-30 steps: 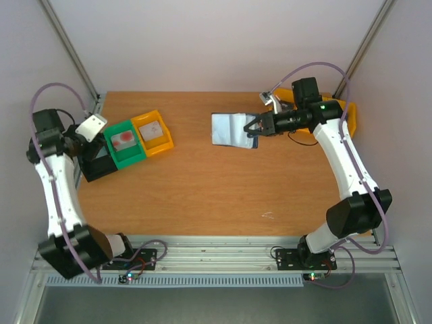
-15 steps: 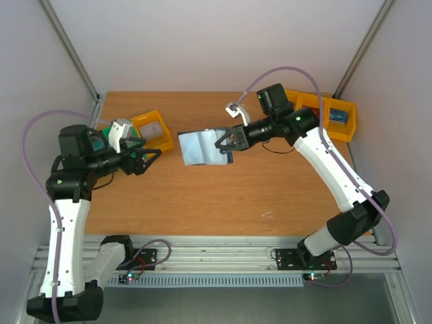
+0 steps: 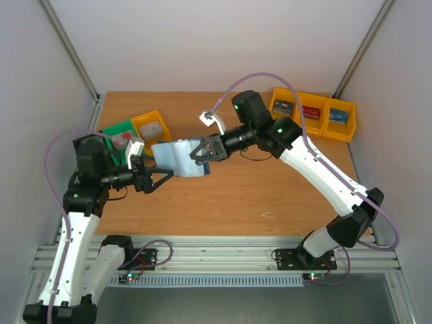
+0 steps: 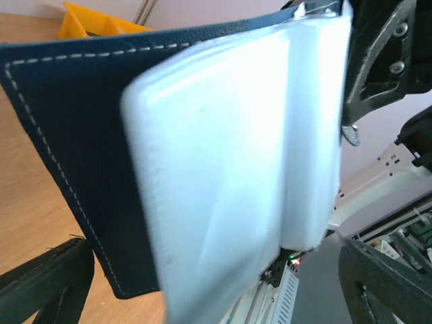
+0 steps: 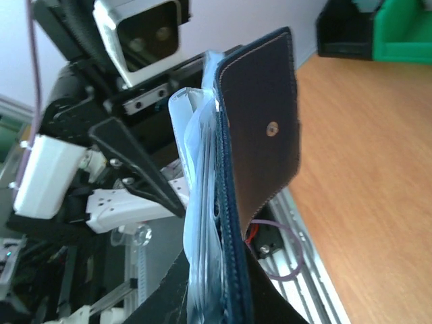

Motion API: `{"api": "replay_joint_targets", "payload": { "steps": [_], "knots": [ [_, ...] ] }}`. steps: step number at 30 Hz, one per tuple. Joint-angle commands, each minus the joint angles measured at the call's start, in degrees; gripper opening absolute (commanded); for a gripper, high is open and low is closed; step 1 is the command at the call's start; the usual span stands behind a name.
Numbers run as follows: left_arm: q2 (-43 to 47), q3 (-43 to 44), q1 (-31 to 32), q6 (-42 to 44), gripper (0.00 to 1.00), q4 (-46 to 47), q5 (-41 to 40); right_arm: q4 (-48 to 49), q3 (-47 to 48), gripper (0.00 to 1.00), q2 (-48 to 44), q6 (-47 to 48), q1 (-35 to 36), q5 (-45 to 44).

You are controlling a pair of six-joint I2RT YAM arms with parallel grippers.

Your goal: Take the credit cards out of the card holder

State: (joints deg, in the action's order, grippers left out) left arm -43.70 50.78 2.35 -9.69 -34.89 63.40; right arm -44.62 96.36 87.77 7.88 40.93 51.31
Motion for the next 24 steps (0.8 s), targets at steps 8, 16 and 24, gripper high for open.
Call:
{"api": "replay_joint_targets", "payload": {
  "steps": [8, 16, 24],
  "knots": [
    [12.1, -3.2, 0.3, -1.2, 0.99, 6.9, 9.1, 2.6, -2.7, 0.01, -5.5, -3.9, 7.6, 2.6],
    [15.1, -6.5, 0.3, -30.5, 0.99, 31.4, 9.4, 4.5, -4.2, 0.02, -7.4, -7.8, 9.9, 12.2],
    [13.4, -3.4, 0.7, -29.1, 0.99, 30.7, 6.9, 1.0, 3.1, 0.02, -3.9, -1.7, 9.4, 12.9]
  ]
}}
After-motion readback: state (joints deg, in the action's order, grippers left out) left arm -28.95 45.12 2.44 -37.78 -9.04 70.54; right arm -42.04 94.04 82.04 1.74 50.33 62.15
